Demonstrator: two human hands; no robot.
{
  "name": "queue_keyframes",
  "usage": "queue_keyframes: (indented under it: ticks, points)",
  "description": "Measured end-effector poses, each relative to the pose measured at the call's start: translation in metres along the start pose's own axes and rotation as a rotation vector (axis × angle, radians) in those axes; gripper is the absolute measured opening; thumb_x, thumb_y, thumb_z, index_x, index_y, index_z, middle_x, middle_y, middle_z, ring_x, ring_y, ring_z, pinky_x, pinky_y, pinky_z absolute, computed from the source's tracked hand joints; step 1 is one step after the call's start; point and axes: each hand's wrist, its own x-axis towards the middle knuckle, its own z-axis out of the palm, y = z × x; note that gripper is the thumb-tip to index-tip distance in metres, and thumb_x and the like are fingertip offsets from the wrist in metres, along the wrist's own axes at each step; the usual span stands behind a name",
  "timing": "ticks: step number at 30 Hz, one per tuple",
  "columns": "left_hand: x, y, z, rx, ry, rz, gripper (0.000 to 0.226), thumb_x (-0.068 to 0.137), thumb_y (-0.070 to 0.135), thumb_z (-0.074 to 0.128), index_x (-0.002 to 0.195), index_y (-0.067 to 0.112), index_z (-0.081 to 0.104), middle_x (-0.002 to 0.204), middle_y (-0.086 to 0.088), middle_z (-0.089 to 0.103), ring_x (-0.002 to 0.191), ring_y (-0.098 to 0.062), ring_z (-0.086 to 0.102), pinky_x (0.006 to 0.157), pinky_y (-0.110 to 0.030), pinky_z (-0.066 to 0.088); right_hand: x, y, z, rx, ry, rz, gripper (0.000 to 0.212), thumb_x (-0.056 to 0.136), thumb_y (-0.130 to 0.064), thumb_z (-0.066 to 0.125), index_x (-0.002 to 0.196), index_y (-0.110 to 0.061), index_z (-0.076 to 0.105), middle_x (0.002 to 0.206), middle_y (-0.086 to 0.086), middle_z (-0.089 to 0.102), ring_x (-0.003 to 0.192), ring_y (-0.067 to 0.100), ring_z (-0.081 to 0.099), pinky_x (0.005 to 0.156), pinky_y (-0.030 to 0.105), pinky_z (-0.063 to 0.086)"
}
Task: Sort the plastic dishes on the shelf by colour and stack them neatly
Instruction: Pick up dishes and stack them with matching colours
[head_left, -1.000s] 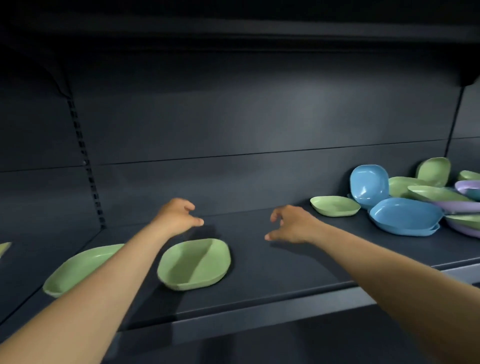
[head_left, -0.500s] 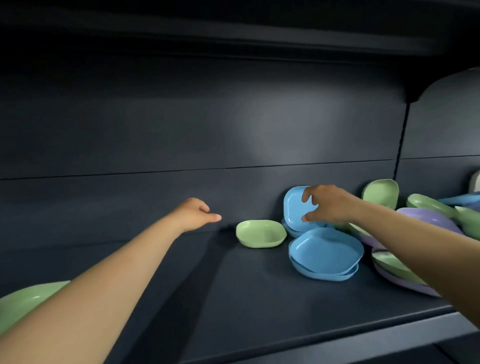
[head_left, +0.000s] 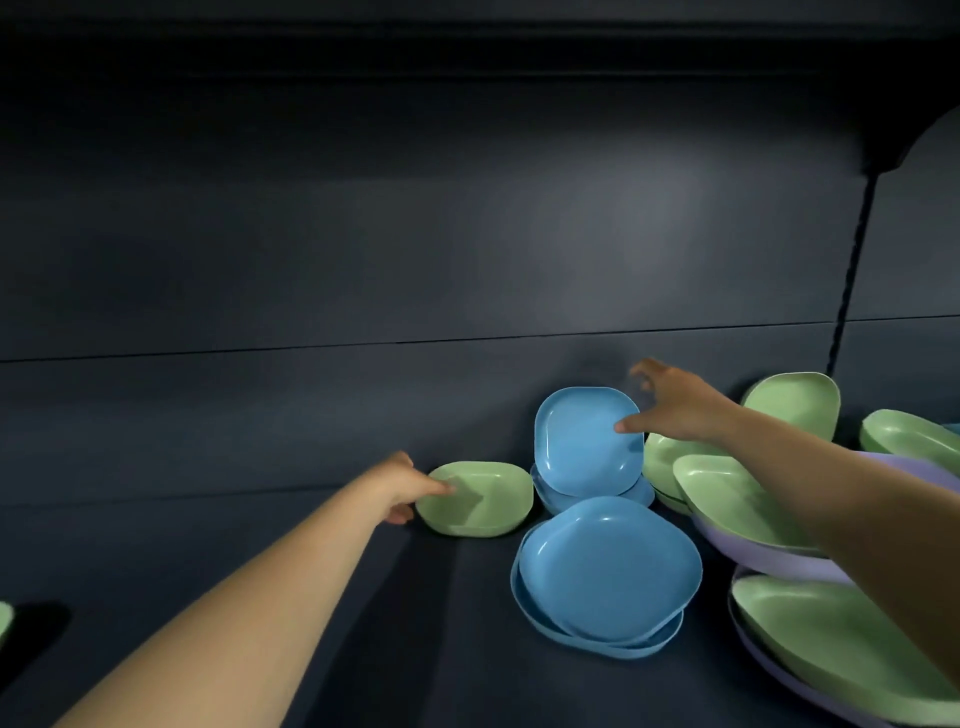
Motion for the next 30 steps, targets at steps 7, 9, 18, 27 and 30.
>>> queue_keyframes:
  ticks: [7,9,18,27,30]
  points:
    - [0.021,-0.014,0.026,0.058,0.087,-0.014,0.048,0.064,0.033,0.084,0.098,0.007,0.064,0.097,-0.007,0.066,0.087,-0.021,0.062,0.068,-0.026,0.044,0.038,0.007,0.024,0.038,-0.049,0.052,0.042,0.071,-0.031,0.079,0.106,-0.014,0.061,0.099,0.003,0.064,0.087,0.02,0.06,0.07,0.029,0.047]
    - [0.024,-0.013,0.027,0.066,0.107,-0.03,0.048,0.063,0.03,0.084,0.099,0.006,0.064,0.098,-0.007,0.066,0.091,-0.022,0.064,0.07,-0.026,0.044,0.045,0.007,0.03,0.005,-0.037,0.066,0.036,0.071,-0.029,0.079,0.099,-0.012,0.063,0.094,0.004,0.066,0.084,0.022,0.062,0.066,0.029,0.047]
    - [0.018,-0.014,0.021,-0.186,0.095,-0.012,0.056,0.069,0.021,0.084,0.11,0.007,0.049,0.108,-0.006,0.054,0.099,-0.022,0.054,0.077,-0.027,0.043,0.06,0.006,0.038,0.055,-0.001,0.142,0.014,0.074,-0.017,0.074,0.081,-0.01,0.064,0.085,0.008,0.066,0.073,0.022,0.059,0.052,0.025,0.04]
    - [-0.007,-0.04,-0.033,-0.507,0.192,0.092,0.031,0.07,0.014,0.082,0.086,0.005,0.057,0.092,-0.011,0.067,0.082,-0.023,0.063,0.078,-0.037,0.055,0.039,-0.047,0.018,0.201,0.146,0.068,0.021,0.078,-0.014,0.072,0.065,-0.013,0.055,0.071,0.002,0.055,0.075,0.022,0.051,0.055,0.029,0.036]
    - [-0.021,-0.051,-0.064,-0.551,0.241,0.129,0.034,0.073,0.016,0.08,0.096,0.0,0.062,0.095,-0.013,0.069,0.079,-0.023,0.065,0.065,-0.03,0.054,0.026,-0.075,0.011,0.227,0.18,0.021,0.013,0.078,-0.014,0.071,0.078,-0.004,0.063,0.077,0.008,0.06,0.075,0.024,0.054,0.058,0.028,0.039]
